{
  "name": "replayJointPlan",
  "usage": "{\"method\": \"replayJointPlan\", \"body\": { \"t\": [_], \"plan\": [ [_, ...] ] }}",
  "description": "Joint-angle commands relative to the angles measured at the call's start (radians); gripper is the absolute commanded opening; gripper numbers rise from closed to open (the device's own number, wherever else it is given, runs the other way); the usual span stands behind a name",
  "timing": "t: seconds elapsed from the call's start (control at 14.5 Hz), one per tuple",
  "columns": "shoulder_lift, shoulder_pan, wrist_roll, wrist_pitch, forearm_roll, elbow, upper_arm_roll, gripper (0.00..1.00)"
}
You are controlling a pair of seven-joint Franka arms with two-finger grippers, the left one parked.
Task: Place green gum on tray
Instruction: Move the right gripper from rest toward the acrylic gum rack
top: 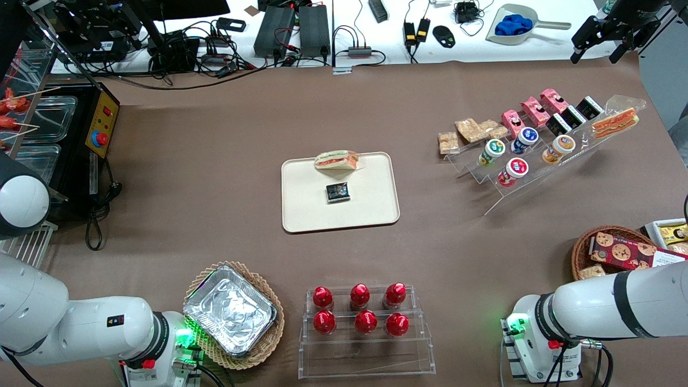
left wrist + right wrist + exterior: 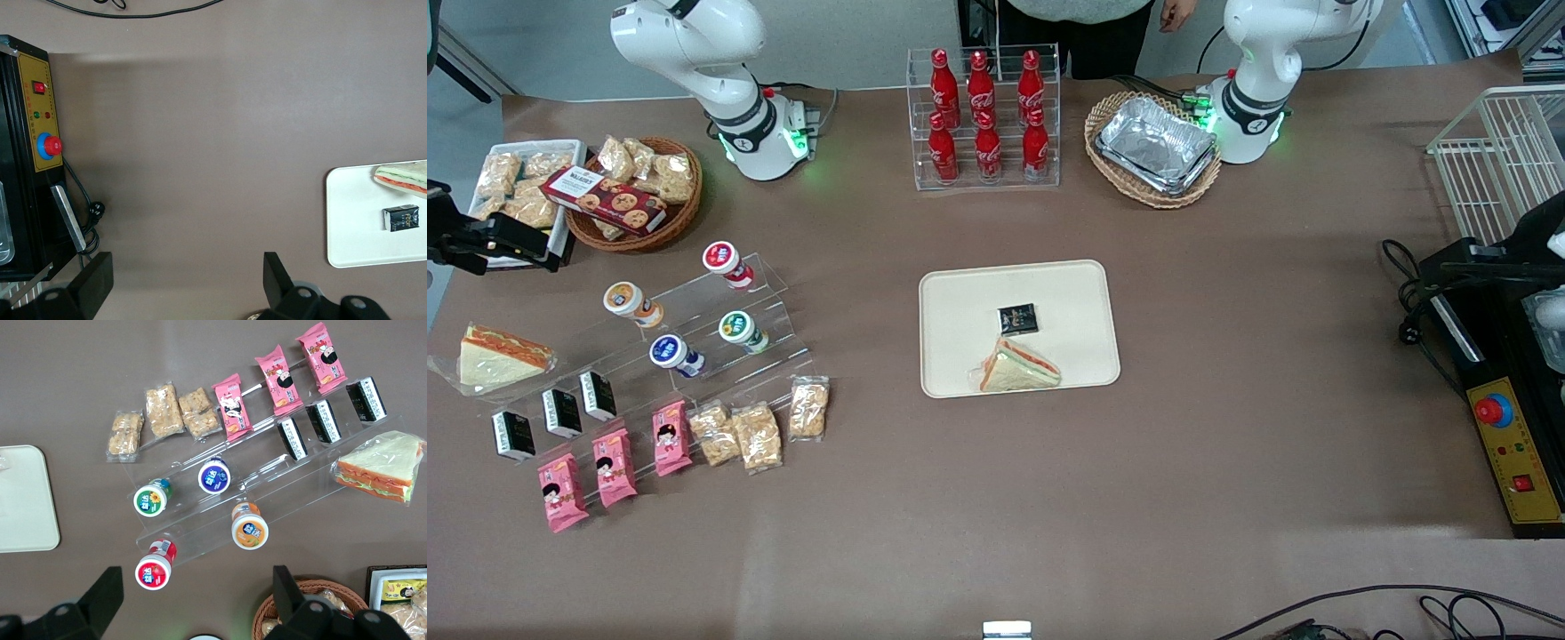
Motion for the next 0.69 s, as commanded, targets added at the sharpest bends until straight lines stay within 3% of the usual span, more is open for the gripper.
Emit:
{"method": "replayJointPlan", "body": {
  "t": [0.0,0.21,0.62],
  "plan": [
    [0.001,0.005,-0.008,-0.021,0.014,0.001,0.008,1.0],
    [-0.032,0.008,0.012,-0.019,0.016,-0.04,0.07,1.0],
    [-0.165,0.008,0.234,0.005,0.019,-0.182,0.236,1.0]
  ]
}}
